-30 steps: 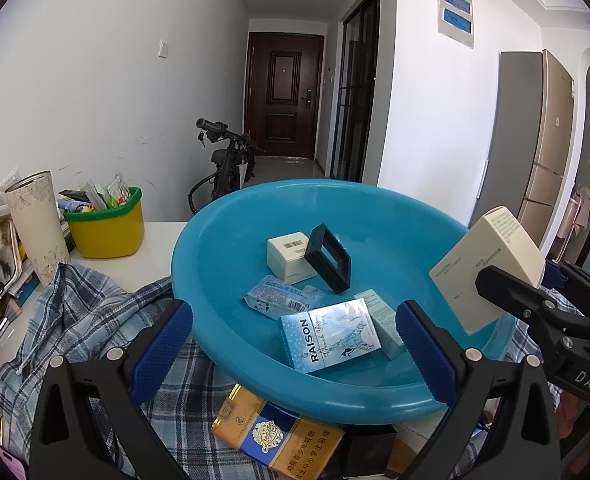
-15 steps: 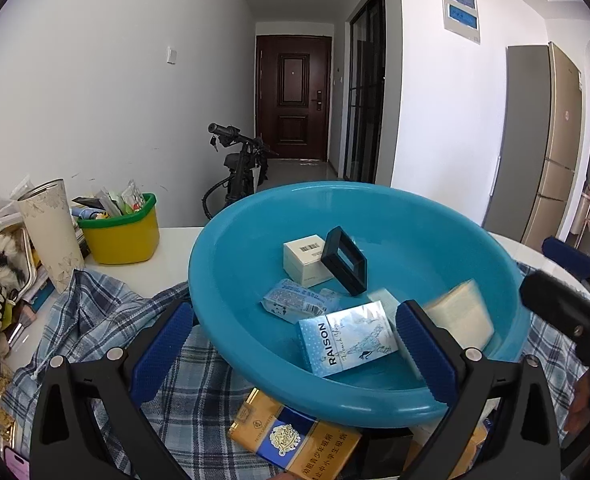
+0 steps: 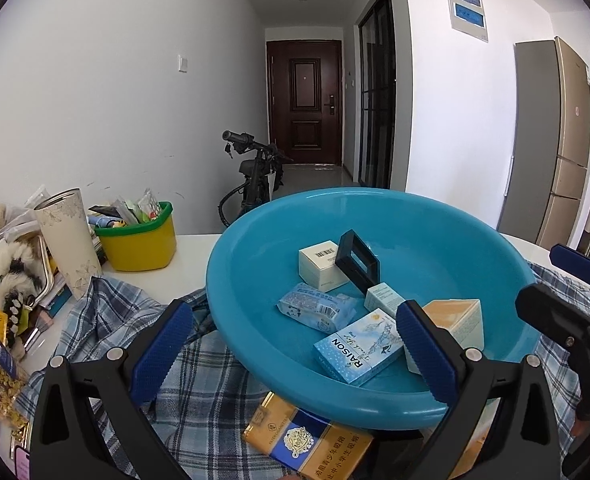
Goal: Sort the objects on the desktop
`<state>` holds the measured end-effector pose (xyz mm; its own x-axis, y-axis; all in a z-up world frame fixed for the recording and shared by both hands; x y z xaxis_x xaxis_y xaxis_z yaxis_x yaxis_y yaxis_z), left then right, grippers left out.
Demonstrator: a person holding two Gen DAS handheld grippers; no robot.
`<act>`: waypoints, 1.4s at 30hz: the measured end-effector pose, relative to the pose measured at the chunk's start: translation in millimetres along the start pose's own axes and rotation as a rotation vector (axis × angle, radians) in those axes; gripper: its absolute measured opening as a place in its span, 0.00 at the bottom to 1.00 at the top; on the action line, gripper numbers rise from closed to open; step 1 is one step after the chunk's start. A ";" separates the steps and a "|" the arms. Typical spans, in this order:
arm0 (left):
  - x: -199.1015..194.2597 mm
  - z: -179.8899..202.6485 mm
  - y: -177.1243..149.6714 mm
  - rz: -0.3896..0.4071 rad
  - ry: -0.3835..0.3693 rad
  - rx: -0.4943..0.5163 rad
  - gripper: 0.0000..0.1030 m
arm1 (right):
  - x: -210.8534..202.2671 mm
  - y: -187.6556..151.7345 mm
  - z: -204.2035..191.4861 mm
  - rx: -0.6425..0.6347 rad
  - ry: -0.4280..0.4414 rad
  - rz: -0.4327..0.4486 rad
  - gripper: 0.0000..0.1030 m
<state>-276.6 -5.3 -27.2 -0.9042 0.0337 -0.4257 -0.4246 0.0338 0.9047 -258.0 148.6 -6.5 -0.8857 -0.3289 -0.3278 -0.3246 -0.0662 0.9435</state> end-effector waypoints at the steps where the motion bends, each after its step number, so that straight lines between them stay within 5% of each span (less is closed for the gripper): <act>1: -1.6 -0.9 1.1 0.000 -0.004 -0.003 1.00 | -0.3 -0.2 -0.6 -0.004 -0.001 -0.003 1.00; 9: -30.1 -9.0 22.7 0.055 -0.018 -0.045 1.00 | -18.8 17.6 -4.4 -0.027 -0.018 0.039 1.00; 19: -150.5 -15.2 68.8 0.214 -0.022 -0.041 1.00 | -115.5 57.4 -28.8 -0.107 -0.050 0.136 1.00; 25: -181.0 -9.9 29.2 0.158 0.018 0.011 1.00 | -129.9 6.8 -22.7 -0.066 -0.077 0.034 1.00; 33: -156.8 9.4 -60.6 -0.020 -0.046 -0.032 1.00 | -126.7 -75.7 -5.4 0.102 -0.086 -0.105 1.00; 42: -138.8 14.0 -88.8 -0.081 -0.050 -0.053 1.00 | -122.5 -107.7 2.4 0.118 -0.107 -0.165 1.00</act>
<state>-112.8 0.9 -48.8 -0.8640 0.0824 -0.4966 -0.4993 -0.0147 0.8663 -115.3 198.2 -68.1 -0.8455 -0.2207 -0.4862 -0.4989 0.0019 0.8667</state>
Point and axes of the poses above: each gripper's, at about its wrist camera, not at the fingertips, and x roughly the way its jaws point, z to its right, y to its top, the point moved 10 cm from there along x, roughly the way its jaws point, and after that the axes turned 3 degrees about z, right-handed, at the moved point
